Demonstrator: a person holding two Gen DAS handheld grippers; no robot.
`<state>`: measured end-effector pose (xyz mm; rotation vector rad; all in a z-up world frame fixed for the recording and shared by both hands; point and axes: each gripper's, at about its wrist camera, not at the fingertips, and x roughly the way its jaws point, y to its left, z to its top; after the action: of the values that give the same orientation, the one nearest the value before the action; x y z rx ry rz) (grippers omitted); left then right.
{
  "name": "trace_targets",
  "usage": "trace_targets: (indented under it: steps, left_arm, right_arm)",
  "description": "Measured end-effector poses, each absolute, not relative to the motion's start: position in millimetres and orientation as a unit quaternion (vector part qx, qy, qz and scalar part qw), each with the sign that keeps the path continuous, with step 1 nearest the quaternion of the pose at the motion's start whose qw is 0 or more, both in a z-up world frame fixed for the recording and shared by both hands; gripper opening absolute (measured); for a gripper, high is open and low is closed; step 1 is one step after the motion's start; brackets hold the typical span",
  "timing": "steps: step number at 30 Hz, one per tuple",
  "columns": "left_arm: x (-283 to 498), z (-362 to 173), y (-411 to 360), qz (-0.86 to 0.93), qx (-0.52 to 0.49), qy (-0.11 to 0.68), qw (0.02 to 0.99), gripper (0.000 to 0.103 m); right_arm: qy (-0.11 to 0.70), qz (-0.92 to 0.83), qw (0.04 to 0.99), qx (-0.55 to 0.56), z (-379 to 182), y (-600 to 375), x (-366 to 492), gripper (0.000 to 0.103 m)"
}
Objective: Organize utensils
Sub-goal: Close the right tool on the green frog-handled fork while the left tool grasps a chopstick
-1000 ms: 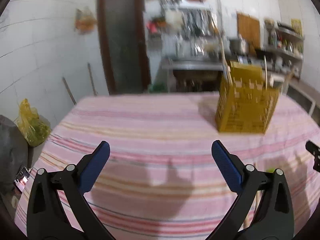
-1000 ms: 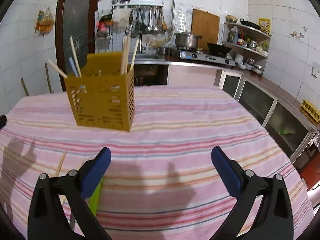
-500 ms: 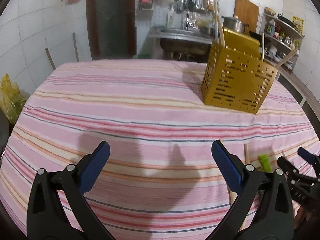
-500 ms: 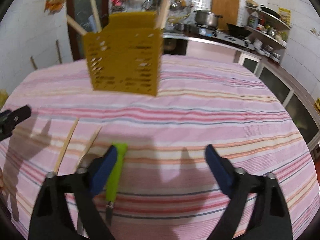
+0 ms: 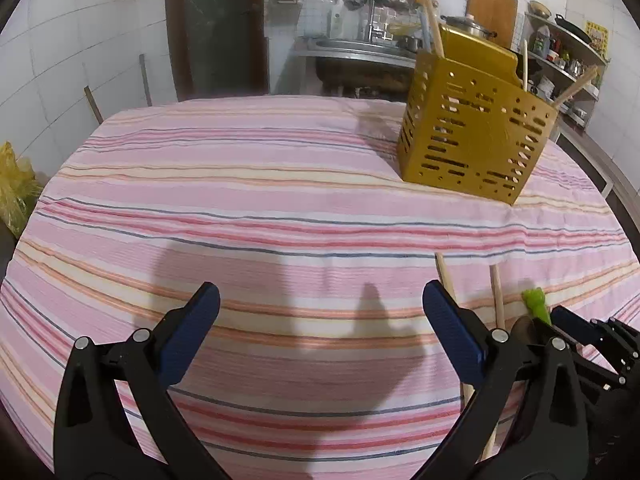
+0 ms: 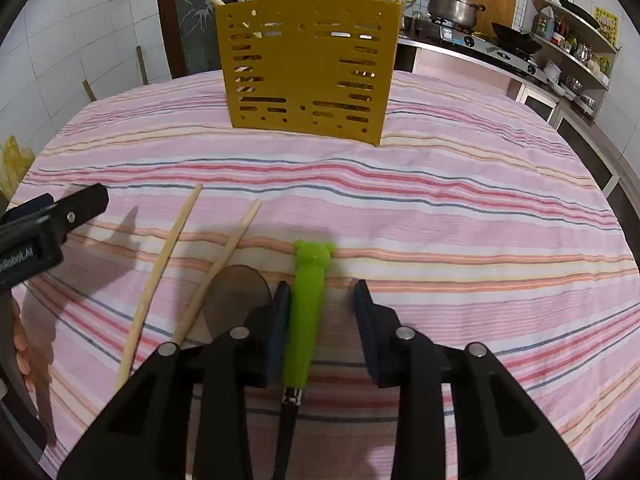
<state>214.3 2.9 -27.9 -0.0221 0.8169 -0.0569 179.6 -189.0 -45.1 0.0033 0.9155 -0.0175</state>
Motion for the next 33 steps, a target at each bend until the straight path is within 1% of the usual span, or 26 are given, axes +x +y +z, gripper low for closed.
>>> trace_targets:
  steps: [1,8,13,15,16,18,20,21,22,24,25,26,28,33]
  left_arm:
    - [213.9,-27.9,0.4,-0.028,-0.008,0.397,0.917,0.098]
    - [212.4,-27.0,-19.7,-0.044,-0.007,0.401,0.915,0.097]
    - [216.6,-30.8,-45.1,-0.066,-0.009,0.414,0.908,0.087]
    - [220.0,-37.4,-55.5,-0.075,-0.006,0.427,0.901,0.077]
    - [221.1,-41.0,-60.2,-0.078,-0.003,0.433,0.898,0.074]
    - [222.7,-47.4,-68.3,-0.082,0.006,0.443,0.893,0.061]
    - [224.6,-53.8,-74.0,-0.085,0.014,0.455,0.886,0.057]
    - [224.5,-54.5,-75.6,-0.080,0.016,0.452,0.888,0.056]
    - [224.7,-54.4,-75.9,-0.080,0.016,0.451,0.889,0.053]
    - [226.5,-54.0,-76.4,-0.077,0.013,0.455,0.887,0.042]
    - [227.0,-53.8,-76.4,-0.076,0.012,0.456,0.886,0.040]
    - [227.1,-53.2,-76.6,-0.076,0.010,0.458,0.886,0.034]
    - [226.5,-52.5,-75.9,-0.074,0.001,0.459,0.885,0.026]
    - [233.5,-52.5,-77.7,-0.074,0.003,0.463,0.883,0.016]
  right_arm:
    - [0.442,-0.003,0.897,0.007,-44.7,-190.1,180.0,0.018]
    - [0.436,-0.006,0.899,0.041,-34.4,-224.1,182.0,0.017]
    - [0.438,-0.017,0.898,0.038,-33.3,-246.3,183.8,0.017]
    - [0.438,-0.019,0.898,0.038,-36.3,-250.4,184.0,0.017]
    - [0.439,-0.019,0.897,0.040,-38.5,-252.1,184.0,0.017]
    - [0.440,-0.015,0.897,0.046,-43.8,-254.6,184.4,0.017]
    - [0.439,-0.013,0.897,0.047,-44.9,-255.9,184.6,0.017]
    - [0.439,-0.013,0.897,0.046,-44.9,-255.7,185.0,0.017]
    - [0.439,-0.013,0.897,0.045,-44.9,-255.0,186.0,0.017]
    - [0.440,-0.015,0.897,0.045,-45.1,-254.9,187.6,0.017]
    - [0.440,-0.015,0.897,0.045,-45.3,-254.9,188.2,0.017]
    - [0.440,-0.016,0.897,0.042,-45.7,-254.1,188.8,0.017]
    - [0.440,-0.017,0.897,0.037,-45.6,-253.0,189.7,0.017]
    - [0.447,-0.021,0.893,0.044,-44.2,-254.6,196.4,0.017]
